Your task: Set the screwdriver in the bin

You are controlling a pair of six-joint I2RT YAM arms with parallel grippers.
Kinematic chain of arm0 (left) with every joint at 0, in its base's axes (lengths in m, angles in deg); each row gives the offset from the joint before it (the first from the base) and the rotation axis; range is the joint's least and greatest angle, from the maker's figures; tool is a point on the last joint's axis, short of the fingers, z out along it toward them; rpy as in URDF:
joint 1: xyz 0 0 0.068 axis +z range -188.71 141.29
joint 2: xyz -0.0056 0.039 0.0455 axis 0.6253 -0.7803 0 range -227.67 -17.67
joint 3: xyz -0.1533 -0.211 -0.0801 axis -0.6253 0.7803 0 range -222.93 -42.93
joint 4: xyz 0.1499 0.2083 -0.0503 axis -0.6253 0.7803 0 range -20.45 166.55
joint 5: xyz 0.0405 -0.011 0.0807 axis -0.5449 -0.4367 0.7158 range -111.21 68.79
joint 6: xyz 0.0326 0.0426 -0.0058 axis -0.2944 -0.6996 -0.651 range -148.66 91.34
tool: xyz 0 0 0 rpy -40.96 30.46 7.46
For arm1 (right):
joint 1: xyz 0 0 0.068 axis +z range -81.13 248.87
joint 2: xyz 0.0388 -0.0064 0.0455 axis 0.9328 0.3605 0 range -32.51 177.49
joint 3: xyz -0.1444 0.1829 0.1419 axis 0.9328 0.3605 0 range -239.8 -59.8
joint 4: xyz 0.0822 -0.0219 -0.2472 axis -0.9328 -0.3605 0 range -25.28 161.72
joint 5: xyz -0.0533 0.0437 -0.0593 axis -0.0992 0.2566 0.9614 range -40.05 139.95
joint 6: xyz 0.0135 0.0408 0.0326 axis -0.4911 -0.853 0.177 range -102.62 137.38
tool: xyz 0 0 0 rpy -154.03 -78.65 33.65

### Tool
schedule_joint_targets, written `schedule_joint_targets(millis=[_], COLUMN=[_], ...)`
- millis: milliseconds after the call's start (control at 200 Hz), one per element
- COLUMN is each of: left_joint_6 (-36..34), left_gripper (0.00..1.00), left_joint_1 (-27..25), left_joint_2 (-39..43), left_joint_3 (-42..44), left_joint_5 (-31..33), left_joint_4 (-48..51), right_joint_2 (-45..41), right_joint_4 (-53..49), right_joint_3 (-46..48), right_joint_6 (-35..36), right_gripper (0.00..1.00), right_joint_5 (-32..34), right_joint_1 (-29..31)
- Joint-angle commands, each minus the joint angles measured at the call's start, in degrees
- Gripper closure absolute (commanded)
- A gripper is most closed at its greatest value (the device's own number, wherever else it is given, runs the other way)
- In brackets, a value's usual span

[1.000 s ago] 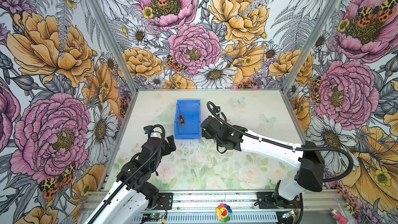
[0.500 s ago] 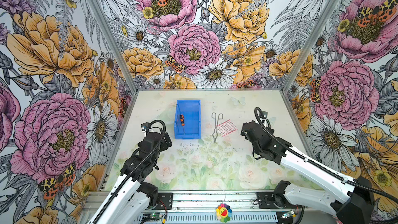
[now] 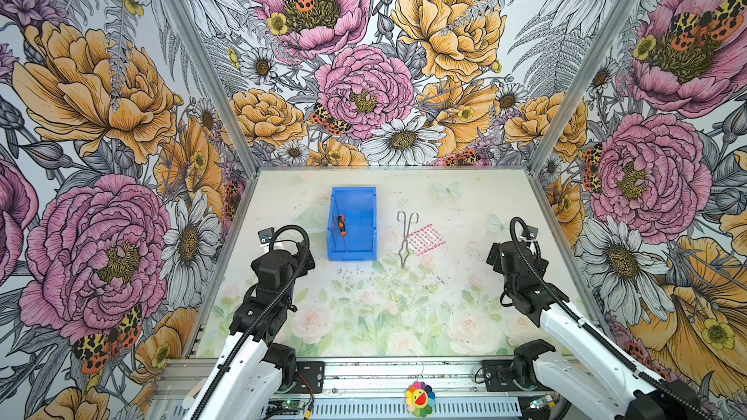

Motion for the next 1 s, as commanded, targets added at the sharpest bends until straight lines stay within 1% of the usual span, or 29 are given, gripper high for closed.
schedule_joint_targets(millis=[0,100,185,220,260,325,350,390,475,576,611,676,721,811,831,871,906,921,956,996], left_joint_6=[-2.4,-2.7,-4.3,-5.8,-7.6,-10.2,-11.1,-12.1,-12.6,-12.6,-12.7,-13.0,-13.0,-12.3,-12.3,-12.4,-12.7,-12.8,-12.9,-13.1], left_gripper=[0.01,0.01,0.01,0.01,0.01,0.01,0.01,0.01,0.01,0.02,0.01,0.01,0.01,0.01,0.01,0.01,0.01,0.01,0.01,0.01], left_joint_1=[2.9,4.3,5.2,5.5,5.4,5.4,5.4,5.4,5.5,5.2,5.2,5.3,5.9,6.9,7.0,7.2,7.2,7.3,7.4,7.5], left_joint_2=[-3.2,-6.9,-10.9,-12.9,-15.0,-18.5,-19.9,-22.0,-26.2,-30.2,-31.0,-32.8,-33.9,-37.0,-37.7,-39.2,-40.5,-41.0,-42.1,-43.1], left_joint_3=[1.4,2.9,1.9,1.7,1.7,1.5,1.5,1.7,2.4,3.1,2.2,2.0,1.8,0.1,-0.4,-1.5,-2.7,-3.3,-4.4,-5.5], left_joint_5=[0.1,-0.9,-1.5,-1.8,-2.2,-2.8,-3.0,-3.2,-2.9,-2.9,-2.6,-1.8,-2.5,-2.9,-3.1,-3.8,-4.4,-4.7,-5.1,-5.7], left_joint_4=[-9.0,-13.7,-16.2,-18.0,-20.1,-23.2,-24.6,-26.4,-30.4,-34.2,-33.0,-36.0,-37.8,-38.9,-39.0,-39.1,-38.3,-38.0,-36.9,-36.0], right_joint_2=[2.1,7.2,13.0,15.0,16.8,20.1,21.3,22.7,25.4,29.2,29.8,30.0,30.1,31.1,32.1,35.5,38.5,38.1,36.7,37.8], right_joint_4=[14.3,18.6,23.9,25.7,28.0,33.3,33.2,35.8,41.2,40.4,39.9,41.2,42.0,43.6,46.8,56.7,65.8,65.2,59.0,62.9], right_joint_3=[0.0,-0.9,0.3,0.8,1.4,2.0,1.1,0.9,0.8,-2.4,-3.3,-2.9,-2.6,-2.6,-1.4,2.3,4.7,4.5,2.9,3.8], right_joint_6=[8.9,16.6,20.1,18.6,17.3,18.2,18.4,19.8,18.4,17.0,16.8,16.8,16.5,17.3,17.6,17.3,18.0,18.2,17.7,18.2], right_gripper=[0.00,0.01,0.00,0.00,0.00,0.01,0.01,0.01,0.01,0.01,0.01,0.01,0.01,0.01,0.00,0.00,0.01,0.00,0.01,0.00], right_joint_5=[-5.3,-4.0,-7.3,-7.7,-9.6,-12.1,-12.5,-13.8,-16.1,-17.0,-17.2,-19.1,-20.0,-21.6,-21.9,-22.4,-25.3,-26.1,-26.4,-26.9], right_joint_1=[-0.8,-1.8,-4.9,-6.1,-7.1,-7.5,-7.6,-7.8,-9.5,-11.7,-12.5,-14.2,-15.1,-15.7,-15.9,-16.5,-17.1,-17.1,-17.2,-17.2])
